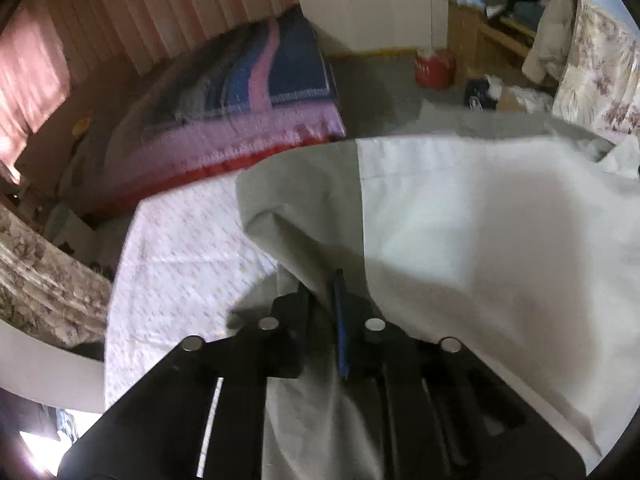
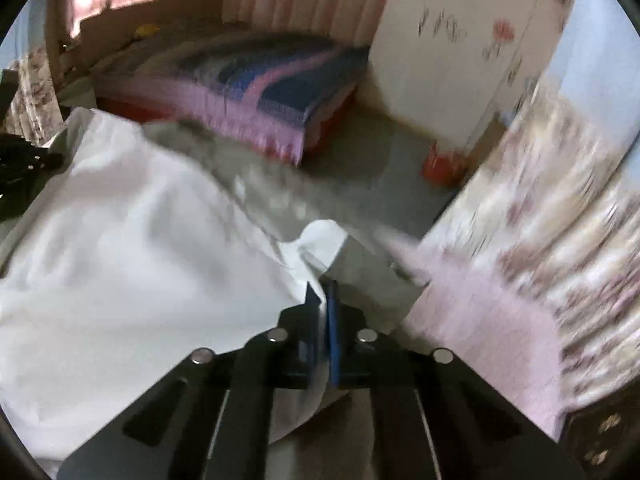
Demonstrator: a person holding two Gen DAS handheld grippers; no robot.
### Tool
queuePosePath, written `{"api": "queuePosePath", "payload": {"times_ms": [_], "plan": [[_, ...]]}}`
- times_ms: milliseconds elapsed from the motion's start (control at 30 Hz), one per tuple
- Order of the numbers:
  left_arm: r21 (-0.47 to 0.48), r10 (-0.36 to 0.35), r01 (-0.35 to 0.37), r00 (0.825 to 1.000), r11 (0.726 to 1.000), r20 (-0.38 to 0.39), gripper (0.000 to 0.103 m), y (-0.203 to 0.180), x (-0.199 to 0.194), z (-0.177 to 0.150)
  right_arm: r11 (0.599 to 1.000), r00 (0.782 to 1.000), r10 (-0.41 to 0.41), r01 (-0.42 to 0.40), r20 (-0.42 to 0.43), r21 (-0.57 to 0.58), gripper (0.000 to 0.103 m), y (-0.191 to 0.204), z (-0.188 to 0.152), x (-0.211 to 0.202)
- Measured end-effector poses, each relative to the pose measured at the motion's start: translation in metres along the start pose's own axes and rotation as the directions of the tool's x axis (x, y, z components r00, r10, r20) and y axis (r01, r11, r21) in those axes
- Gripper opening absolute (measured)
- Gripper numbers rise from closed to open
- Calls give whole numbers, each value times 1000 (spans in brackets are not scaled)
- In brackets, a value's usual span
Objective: Fold large clothes
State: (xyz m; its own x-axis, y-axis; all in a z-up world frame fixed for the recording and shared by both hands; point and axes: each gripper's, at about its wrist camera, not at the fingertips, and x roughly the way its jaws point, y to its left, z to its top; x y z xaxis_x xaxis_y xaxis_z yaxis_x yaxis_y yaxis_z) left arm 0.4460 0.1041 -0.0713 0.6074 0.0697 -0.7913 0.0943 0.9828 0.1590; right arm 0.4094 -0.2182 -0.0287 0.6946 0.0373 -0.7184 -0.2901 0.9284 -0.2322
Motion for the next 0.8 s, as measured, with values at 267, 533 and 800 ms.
{"api": "queuePosePath", "payload": {"times_ms": [267,533,800], "plan": [[-248,-59,102,983,963,176,7,64,-36,21,960,980,102,-142,173,241,5,-34,77,-27],[-214,7,-6,1000,977,5,85,68,11,-3,933,986,164,-147,-27,328,72,-56,45,28],[-151,-60,77,992,986,114,96,46,-79,-70,967,994,112,-104,-18,233,76,-56,-54,-49]]}}
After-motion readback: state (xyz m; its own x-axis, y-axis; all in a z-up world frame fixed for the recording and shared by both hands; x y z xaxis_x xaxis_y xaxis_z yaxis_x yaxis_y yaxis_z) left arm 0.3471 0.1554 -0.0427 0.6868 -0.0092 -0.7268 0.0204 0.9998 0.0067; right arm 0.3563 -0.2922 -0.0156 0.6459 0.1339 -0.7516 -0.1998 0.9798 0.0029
